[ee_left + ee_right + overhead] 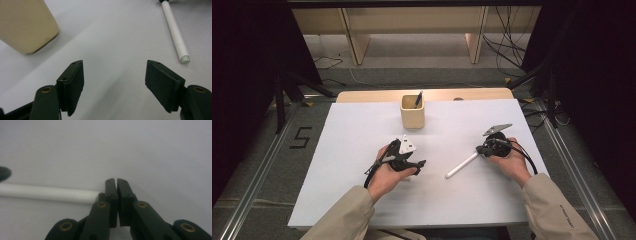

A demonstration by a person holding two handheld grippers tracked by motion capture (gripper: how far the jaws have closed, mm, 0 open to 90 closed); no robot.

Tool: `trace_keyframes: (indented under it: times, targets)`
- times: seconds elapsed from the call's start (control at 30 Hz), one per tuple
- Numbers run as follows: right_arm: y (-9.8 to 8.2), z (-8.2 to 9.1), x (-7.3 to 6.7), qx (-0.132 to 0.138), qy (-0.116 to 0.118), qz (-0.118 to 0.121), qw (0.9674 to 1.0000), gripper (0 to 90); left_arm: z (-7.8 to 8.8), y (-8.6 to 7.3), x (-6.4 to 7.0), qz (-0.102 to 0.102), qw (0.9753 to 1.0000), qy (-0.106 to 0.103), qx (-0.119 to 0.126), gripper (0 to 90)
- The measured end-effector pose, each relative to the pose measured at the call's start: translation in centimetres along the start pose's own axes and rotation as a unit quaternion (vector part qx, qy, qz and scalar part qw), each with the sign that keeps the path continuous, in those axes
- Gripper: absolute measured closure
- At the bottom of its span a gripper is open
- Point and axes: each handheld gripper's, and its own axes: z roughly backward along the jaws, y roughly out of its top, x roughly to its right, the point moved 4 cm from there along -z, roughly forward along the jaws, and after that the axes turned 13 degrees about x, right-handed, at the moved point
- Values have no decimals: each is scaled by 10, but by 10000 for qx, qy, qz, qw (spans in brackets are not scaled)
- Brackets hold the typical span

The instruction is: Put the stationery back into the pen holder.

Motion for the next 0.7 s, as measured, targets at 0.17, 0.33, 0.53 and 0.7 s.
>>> trace_keyframes:
  times: [0.17,0.33,0.53,0.7]
  targets:
    - [2,7,8,216,-276,-166,9992,797,-1,0,1,11,10000,-24,18,314]
    - [2,17,18,301,-803,-465,9952,587,-2,2,6,74,9999,-81,32,314]
    - [-3,29,22,443,-1165,-684,9898,470,-7,9,21,89,9995,-282,55,311]
    - [-7,32,19,404,-1243,-715,9888,422,-17,13,39,93,9988,-489,-36,313]
